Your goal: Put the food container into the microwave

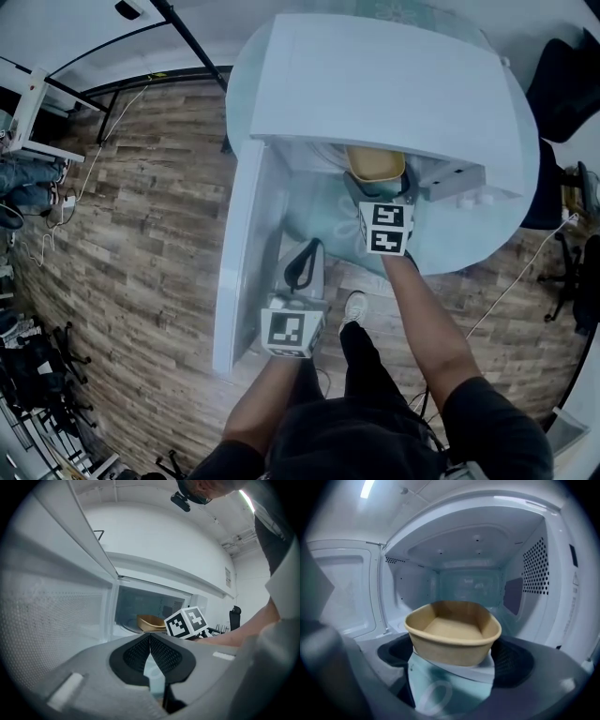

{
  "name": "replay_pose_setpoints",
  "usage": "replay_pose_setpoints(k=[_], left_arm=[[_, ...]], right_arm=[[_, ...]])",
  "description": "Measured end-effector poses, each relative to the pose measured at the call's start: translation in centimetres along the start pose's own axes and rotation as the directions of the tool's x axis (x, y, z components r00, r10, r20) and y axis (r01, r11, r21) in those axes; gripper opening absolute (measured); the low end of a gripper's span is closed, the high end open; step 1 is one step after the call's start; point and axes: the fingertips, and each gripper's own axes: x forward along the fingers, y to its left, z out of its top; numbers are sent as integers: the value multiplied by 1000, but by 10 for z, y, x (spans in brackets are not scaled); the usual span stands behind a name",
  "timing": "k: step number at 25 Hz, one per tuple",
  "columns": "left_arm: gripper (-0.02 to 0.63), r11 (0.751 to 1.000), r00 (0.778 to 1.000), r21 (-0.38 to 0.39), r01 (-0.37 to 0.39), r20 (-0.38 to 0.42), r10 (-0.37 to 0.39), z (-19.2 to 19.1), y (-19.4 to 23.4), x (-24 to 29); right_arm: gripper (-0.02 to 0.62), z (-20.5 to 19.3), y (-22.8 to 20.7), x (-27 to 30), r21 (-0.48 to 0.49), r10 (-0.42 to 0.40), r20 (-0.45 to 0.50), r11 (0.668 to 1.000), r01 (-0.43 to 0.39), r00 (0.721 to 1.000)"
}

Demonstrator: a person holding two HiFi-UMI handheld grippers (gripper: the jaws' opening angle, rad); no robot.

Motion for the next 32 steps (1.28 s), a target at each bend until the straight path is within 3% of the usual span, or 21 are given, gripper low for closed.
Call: replay_pose_setpoints(k=[5,9,11,19,25,27,32], left_arm=[[6,1000,1000,-4,-6,-3,6,-2,-1,-7],[6,1000,1000,-3,-7,-3,7,-2,-2,-9],[6,1000,1000,0,0,5,0,0,-3,-9],[6,1000,1000,6,19,16,-19,12,-12,-14],[6,999,999,15,30,44,-31,38,-20,-23],[6,999,998,21,32,51,-33,46,-23,-27],[6,999,997,30,41,67,-43,65,-32,-36]], right_arm=[[523,2,1,6,-6,-4,-44,1000,4,999],[587,-1,6,8,-3,13,-73,1000,-14,997],[588,-3,4,4,4,4,-74,1000,-4,997],[588,7,16,-42,41,28,-30,999,-27,999],[579,38,30,-112,0,61,67,998,-61,996],[535,50,30,-137,-13,59,101,998,-58,993],[280,73,19,-186,-20,28,167,999,-25,986]])
